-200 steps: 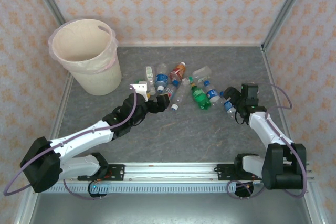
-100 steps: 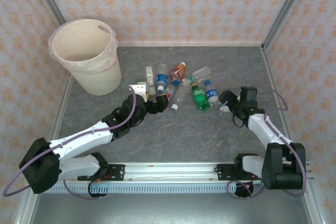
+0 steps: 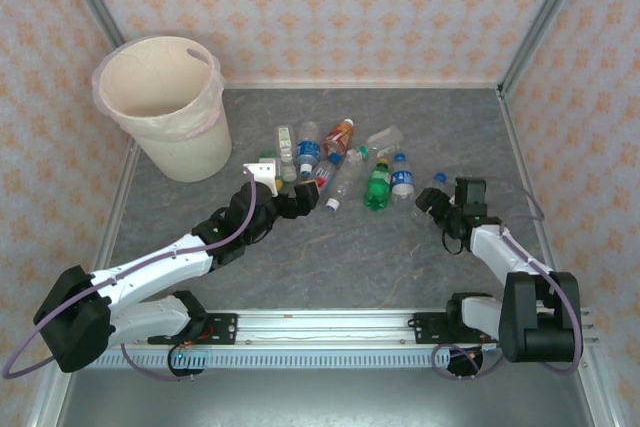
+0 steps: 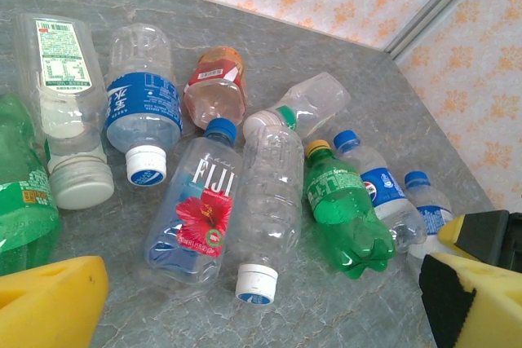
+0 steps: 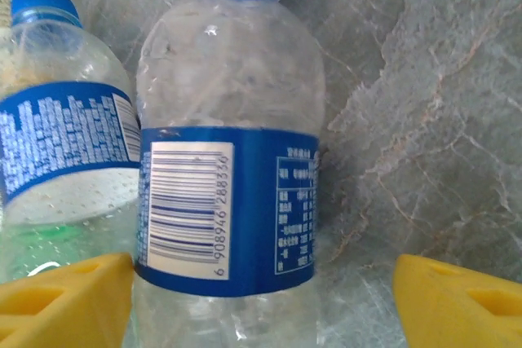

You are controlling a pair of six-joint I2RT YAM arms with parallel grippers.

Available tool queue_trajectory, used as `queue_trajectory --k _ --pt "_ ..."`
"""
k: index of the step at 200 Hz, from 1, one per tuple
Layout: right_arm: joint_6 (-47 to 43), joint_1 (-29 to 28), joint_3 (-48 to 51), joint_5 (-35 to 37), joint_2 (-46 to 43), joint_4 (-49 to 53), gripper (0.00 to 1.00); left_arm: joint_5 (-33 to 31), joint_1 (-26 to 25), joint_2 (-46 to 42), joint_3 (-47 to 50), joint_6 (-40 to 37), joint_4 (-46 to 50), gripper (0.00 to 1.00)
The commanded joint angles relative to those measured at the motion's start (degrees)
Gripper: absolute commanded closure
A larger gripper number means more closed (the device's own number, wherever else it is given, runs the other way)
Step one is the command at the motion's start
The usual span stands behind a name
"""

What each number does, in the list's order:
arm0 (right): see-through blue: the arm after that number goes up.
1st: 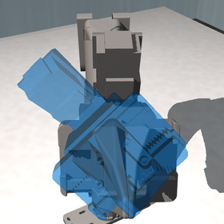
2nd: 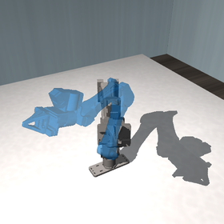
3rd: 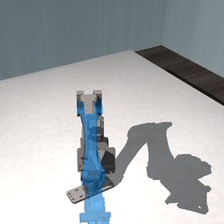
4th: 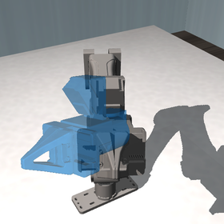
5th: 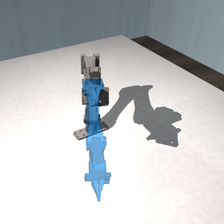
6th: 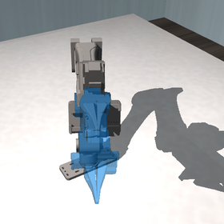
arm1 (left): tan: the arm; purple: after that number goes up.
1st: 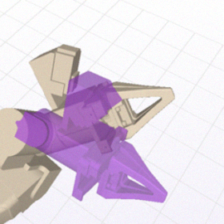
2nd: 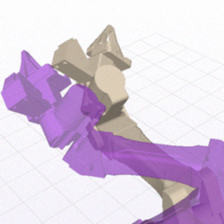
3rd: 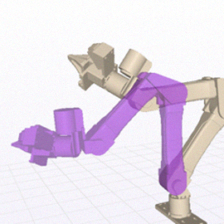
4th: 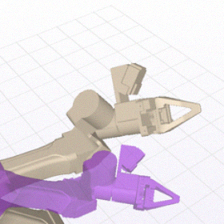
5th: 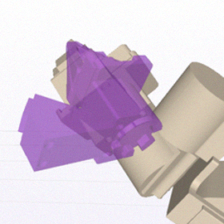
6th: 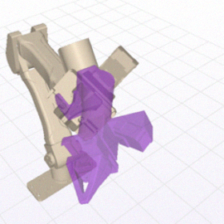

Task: Put the plastic bottles in the bin

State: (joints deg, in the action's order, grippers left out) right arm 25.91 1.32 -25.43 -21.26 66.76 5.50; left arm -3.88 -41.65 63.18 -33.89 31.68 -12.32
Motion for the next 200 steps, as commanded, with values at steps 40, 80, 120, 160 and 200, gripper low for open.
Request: queue_trajectory --k 40,80,120,160,200 --pt "-0.33 0.04 1.27 -0.64 0.33 -2.24 0.24 -1.81 -0.36 -1.04 -0.11 0.40 -0.63 0.01" --pt "-0.34 -0.28 1.08 -0.18 0.65 -2.85 0.24 -1.66 -0.36 -1.25 -0.18 0.41 -0.43 0.01" --pt "-0.07 -0.75 0.83 0.25 3.14 -3.03 0.20 -1.57 -0.29 -0.27 -1.23 0.31 0.22 0.01" --pt "-0.35 -2.08 0.21 1.50 3.40 -2.68 0.26 -1.09 -0.30 0.26 -2.78 0.40 1.21 0.01" --pt "-0.53 -4.75 -0.22 4.56 1.27 -1.92 0.33 -0.97 -0.28 -0.49 -3.12 1.09 0.98 0.01"
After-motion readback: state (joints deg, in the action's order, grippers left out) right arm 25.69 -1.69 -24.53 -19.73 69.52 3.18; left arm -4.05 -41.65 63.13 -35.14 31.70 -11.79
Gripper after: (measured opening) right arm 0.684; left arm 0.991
